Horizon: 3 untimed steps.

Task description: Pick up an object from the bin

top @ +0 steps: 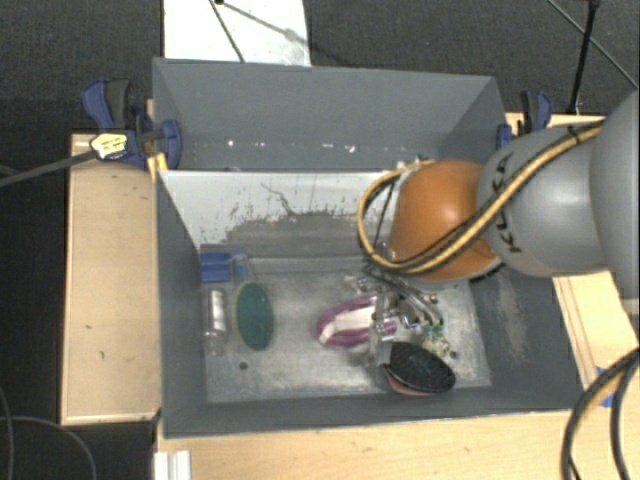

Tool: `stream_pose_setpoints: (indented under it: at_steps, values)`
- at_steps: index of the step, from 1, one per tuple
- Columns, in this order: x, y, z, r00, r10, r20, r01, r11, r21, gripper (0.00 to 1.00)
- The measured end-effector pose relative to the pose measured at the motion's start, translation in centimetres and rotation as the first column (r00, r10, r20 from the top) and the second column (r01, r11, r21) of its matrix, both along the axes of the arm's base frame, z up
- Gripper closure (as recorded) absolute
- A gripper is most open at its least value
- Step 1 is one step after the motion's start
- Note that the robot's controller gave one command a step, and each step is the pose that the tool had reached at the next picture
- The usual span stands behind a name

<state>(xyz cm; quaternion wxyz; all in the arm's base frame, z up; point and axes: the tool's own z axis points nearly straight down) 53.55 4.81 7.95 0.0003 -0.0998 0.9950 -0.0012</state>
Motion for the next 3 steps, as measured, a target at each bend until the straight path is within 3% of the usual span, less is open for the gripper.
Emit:
stream_pose_setpoints:
  at_steps: [1, 2, 3]
  values:
    - [0.0, 0.4, -0.1, 1.0, -0.002, -0.001, 0.002, 1.0, 0.003, 1.0]
    - [-0.1, 1.5, 10.0, 1.0, 0.024, 0.008, -0.024, 1.0, 0.004, 1.0]
    - [-1.7, 2.3, 22.6, 1.0, 0.017, 0.01, -0.017, 1.0, 0.004, 1.0]
